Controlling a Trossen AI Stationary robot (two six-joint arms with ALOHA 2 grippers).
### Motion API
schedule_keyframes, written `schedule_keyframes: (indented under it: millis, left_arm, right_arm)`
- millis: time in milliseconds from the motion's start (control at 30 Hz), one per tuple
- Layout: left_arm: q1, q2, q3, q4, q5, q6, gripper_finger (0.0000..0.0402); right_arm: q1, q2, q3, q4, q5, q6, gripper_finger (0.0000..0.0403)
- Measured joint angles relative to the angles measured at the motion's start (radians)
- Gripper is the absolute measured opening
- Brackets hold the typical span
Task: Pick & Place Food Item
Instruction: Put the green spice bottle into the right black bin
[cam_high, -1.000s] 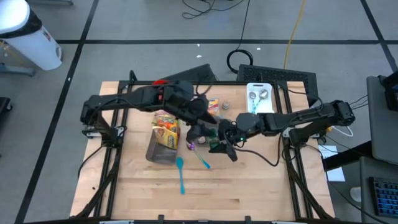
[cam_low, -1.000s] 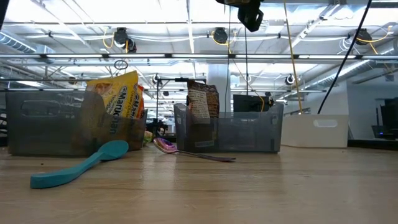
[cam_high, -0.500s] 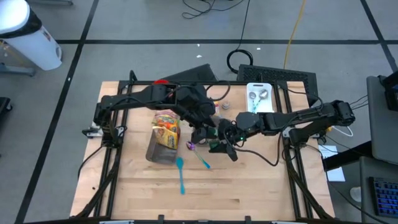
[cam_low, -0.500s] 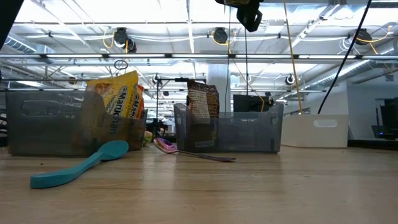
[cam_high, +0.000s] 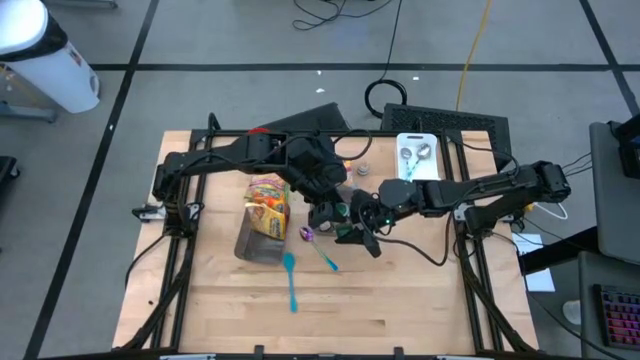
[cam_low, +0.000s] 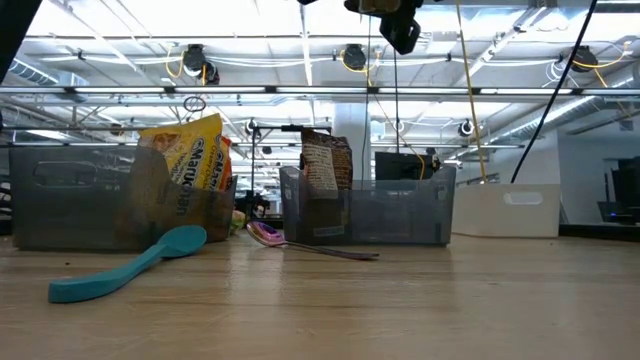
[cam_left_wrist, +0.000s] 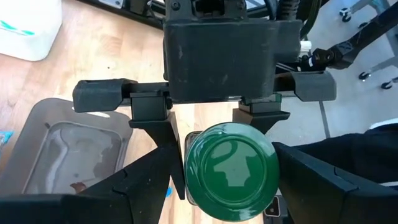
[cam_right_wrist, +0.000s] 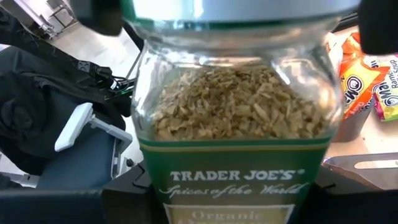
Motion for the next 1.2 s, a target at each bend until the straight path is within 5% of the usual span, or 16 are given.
schedule_keyframes:
  millis: [300,567,1000,1200]
  left_arm:
    - [0.002,0.009,0.001,-0.001,-0.001,0.033,0.027]
    - [0.017,0.009,0.001,-0.003,0.021,0.045,0.0212]
    - [0.034,0.009,-0.001,-0.005,0.086,0.132,0.0213]
    - [0.032,0.009,-0.001,0.002,0.098,0.185,0.0213]
  right_arm:
    - [-0.007,0.0,0.0,0.013,0.0,-0.003,0.0193]
    - [-0.015,0.0,0.0,0.011,0.0,0.003,0.0193]
    - [-0.024,0.0,0.0,0.01,0.001,0.001,0.0193]
    - [-0.027,-0.002,0.0,0.019,-0.015,-0.011,0.024]
